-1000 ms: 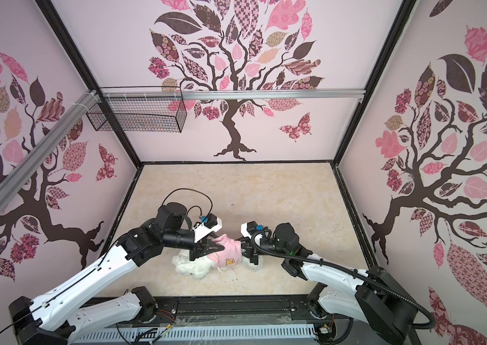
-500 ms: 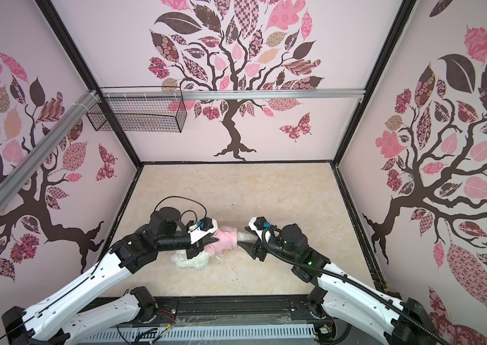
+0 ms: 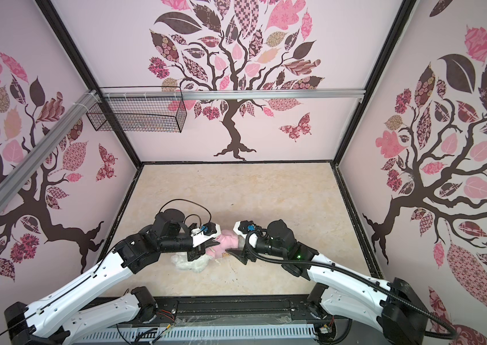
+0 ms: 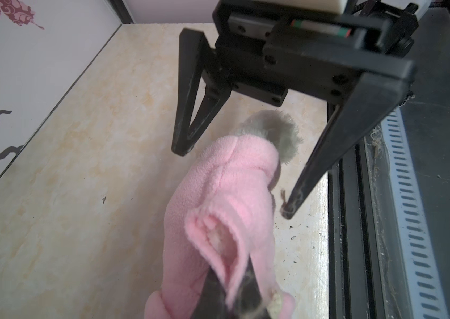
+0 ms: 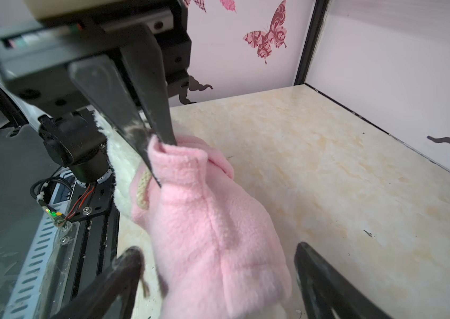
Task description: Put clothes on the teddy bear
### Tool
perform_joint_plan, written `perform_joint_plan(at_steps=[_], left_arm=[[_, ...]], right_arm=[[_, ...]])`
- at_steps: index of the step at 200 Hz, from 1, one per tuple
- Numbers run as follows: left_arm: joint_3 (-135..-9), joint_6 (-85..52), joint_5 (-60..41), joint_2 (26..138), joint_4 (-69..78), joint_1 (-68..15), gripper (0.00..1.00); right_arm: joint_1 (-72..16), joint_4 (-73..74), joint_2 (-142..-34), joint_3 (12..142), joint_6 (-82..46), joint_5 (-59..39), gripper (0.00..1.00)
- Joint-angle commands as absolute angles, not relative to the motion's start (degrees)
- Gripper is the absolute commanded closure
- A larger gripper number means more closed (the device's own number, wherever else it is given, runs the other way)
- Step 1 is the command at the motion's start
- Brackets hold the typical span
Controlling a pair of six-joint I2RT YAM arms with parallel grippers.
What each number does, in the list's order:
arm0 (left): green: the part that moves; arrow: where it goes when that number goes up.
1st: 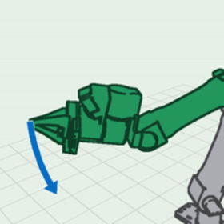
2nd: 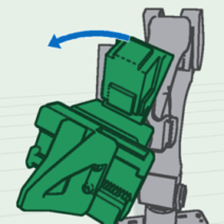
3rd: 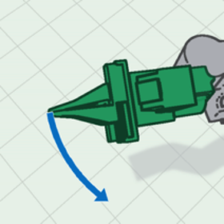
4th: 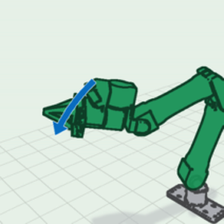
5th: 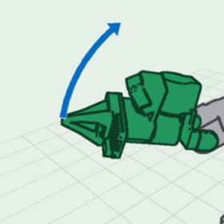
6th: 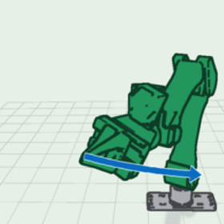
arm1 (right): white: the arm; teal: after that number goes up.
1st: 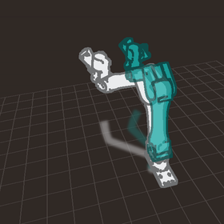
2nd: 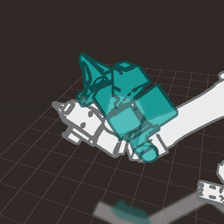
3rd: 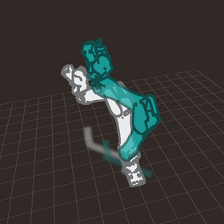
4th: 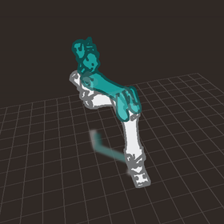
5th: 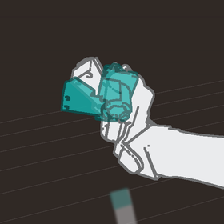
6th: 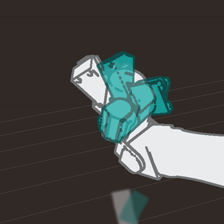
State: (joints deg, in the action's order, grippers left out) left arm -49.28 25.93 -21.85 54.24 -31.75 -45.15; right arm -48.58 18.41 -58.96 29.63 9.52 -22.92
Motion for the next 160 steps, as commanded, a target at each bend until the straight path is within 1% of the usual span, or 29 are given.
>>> perform_joint_plan(at_steps=[1, 18, 27, 34, 41, 50, 56, 69, 76, 85, 92, 100, 122, 134, 145, 160], left_arm=[[-47.88, 24.84, -24.02, 53.08, -28.75, -45.68, 0.97], [-47.68, 24.68, -25.33, 52.33, -29.61, -45.88, 0.96], [-47.34, 24.37, -25.57, 51.61, -29.95, -45.88, 0.94], [-47.24, 24.12, -25.81, 51.08, -30.44, -45.88, 0.92], [-47.2, 23.88, -26.04, 50.6, -31.11, -45.88, 0.86], [-47.58, 23.3, -26.15, 49.96, -32.36, -45.88, 0.75], [-47.98, 22.52, -26.1, 49.36, -33.14, -45.87, 0.67], [-49.21, 20.38, -24.75, 48.0, -34.3, -45.88, 0.55], [-49.95, 19.12, -23.53, 47.25, -34.77, -45.88, 0.51], [-50.9, 18.46, -22.22, 46.57, -35.62, -45.88, 0.5], [-51.52, 18.48, -22.02, 46.27, -36.41, -45.92, 0.51], [-52.31, 18.77, -21.73, 46.15, -37.46, -45.92, 0.55], [-54.76, 20.93, -21.47, 47.93, -41.1, -46.35, 0.76], [-56.09, 22.24, -20.98, 49.57, -42.55, -47.12, 0.85], [-57.08, 23.45, -20.06, 51.21, -43.47, -48.08, 0.9], [-58.57, 24.56, -18.91, 53.62, -44.37, -49.35, 0.94]], right_arm=[[-48.71, 24.35, -62.55, 29.29, 9.01, -25.65, 0.22], [-48.73, 28.77, -63.46, 26.73, 8.77, -23.92, 0.35], [-48.71, 30.39, -63.54, 25.59, 9.43, -22.96, 0.45], [-48.72, 31.23, -63.67, 25.01, 10.19, -22.69, 0.56], [-48.69, 31.16, -63.8, 24.84, 11.08, -22.75, 0.65], [-48.76, 30.92, -64.05, 24.63, 12.13, -23.22, 0.73], [-48.72, 30.96, -64.21, 24.4, 12.72, -23.36, 0.76], [-48.84, 31.61, -64.49, 23.78, 13.71, -23.59, 0.78], [-49.02, 31.94, -64.34, 23.41, 14.16, -23.56, 0.79], [-49.31, 32.93, -64.04, 22.59, 14.56, -23.47, 0.8], [-49.49, 33.73, -63.74, 22.13, 14.68, -23.47, 0.81], [-49.53, 34.42, -63.42, 21.68, 14.65, -23.55, 0.81], [-49.87, 34.66, -62.78, 21.15, 15.23, -23.64, 0.82], [-50.08, 34.46, -62.51, 21.09, 15.7, -23.48, 0.82], [-50.22, 34.26, -62.32, 21.01, 15.84, -23.4, 0.82], [-50.25, 33.92, -62.14, 21.09, 16.16, -23.27, 0.82]])
